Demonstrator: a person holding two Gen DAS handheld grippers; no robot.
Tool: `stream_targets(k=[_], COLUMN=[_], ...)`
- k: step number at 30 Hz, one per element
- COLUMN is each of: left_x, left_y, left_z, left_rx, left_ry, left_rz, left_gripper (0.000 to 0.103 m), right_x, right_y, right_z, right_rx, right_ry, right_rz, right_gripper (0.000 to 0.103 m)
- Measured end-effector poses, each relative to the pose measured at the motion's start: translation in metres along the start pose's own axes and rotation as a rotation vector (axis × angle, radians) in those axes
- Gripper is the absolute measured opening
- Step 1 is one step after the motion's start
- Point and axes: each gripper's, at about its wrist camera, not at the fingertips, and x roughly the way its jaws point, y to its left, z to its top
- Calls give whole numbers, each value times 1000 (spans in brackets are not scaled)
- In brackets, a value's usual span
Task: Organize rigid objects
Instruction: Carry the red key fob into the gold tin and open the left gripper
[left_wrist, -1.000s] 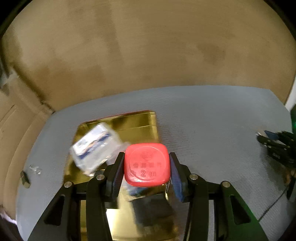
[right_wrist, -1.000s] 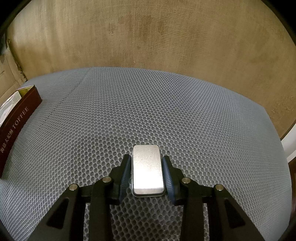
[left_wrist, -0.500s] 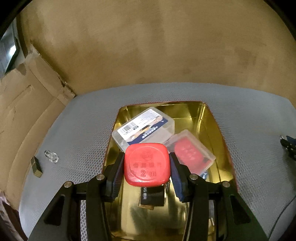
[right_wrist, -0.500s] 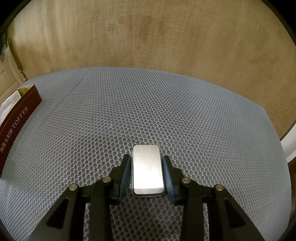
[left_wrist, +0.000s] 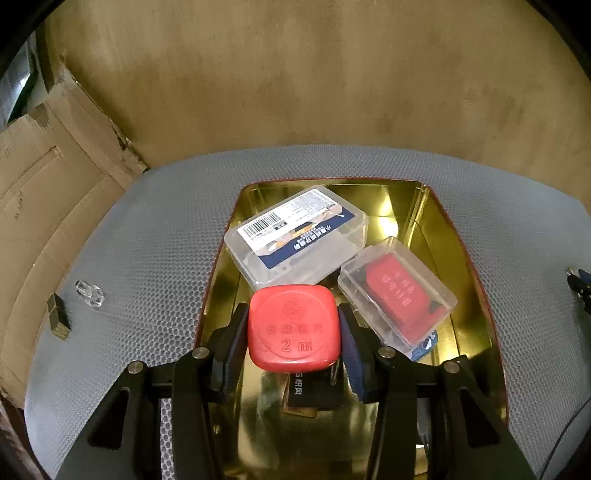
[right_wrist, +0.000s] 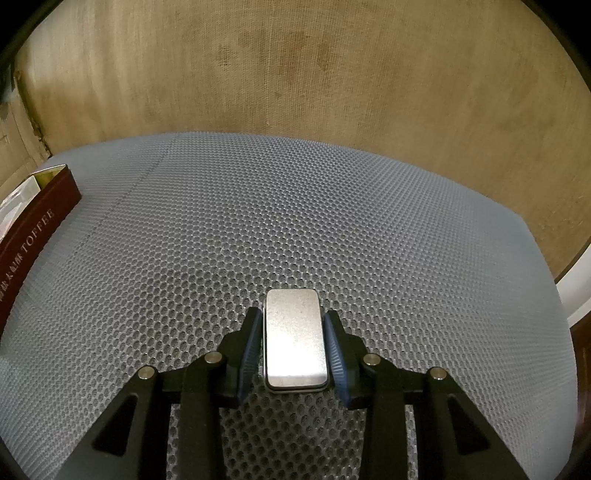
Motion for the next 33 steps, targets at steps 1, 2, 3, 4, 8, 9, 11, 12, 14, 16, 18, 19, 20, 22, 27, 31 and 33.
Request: stream_targets(k=[1, 2, 3, 4, 8, 9, 11, 12, 14, 16, 18, 19, 20, 22, 27, 31, 33], left_x=[1, 2, 3, 5, 10, 11, 14, 15, 16, 17, 15, 14, 13, 11, 6, -1, -2], left_y=[0, 1, 1, 3, 4, 4, 7, 7, 7, 7, 6, 6, 6, 6, 7, 5, 5], left_z=[0, 0, 0, 0, -1, -1, 0, 0, 0, 0, -1, 0, 0, 1, 1, 3, 4], left_rx=[-2, -4, -6, -7, -16, -19, -19, -18, -16, -14, -11, -6, -7, -12, -11, -12, -12], left_ry=[2, 6, 10, 17, 31, 35, 39, 41, 43, 47, 42, 34, 29, 25, 24, 7, 5], left_rz=[-4, -4, -3, -5, 1, 0, 2, 3, 3, 0, 5, 7, 5, -10, -20, -20, -24], left_gripper=[43, 43, 43, 43, 43, 43, 43, 43, 43, 43, 45, 45, 45, 47, 50, 54, 55], right_x=[0, 0, 0, -1, -1, -1, 0, -1, 0, 0, 0, -1, 0, 0, -1, -3, -5], right_y=[0, 1, 1, 3, 4, 4, 4, 4, 1, -1, -4, -5, -6, -8, -19, -24, -25], right_z=[0, 0, 0, 0, 0, 0, 1, 1, 1, 1, 1, 1, 1, 1, -1, -5, -7], right_rx=[0, 1, 1, 1, 2, 3, 1, 2, 5, 8, 13, 14, 15, 18, 52, 68, 70], right_ry=[0, 0, 0, 0, 0, 0, 0, 0, 1, 1, 2, 2, 2, 2, 7, 9, 9], right_rz=[0, 1, 2, 2, 2, 3, 4, 5, 8, 11, 14, 15, 15, 18, 33, 28, 22], right_gripper=[35, 35, 35, 35, 35, 35, 35, 35, 35, 35, 35, 35, 35, 35, 35, 35, 35])
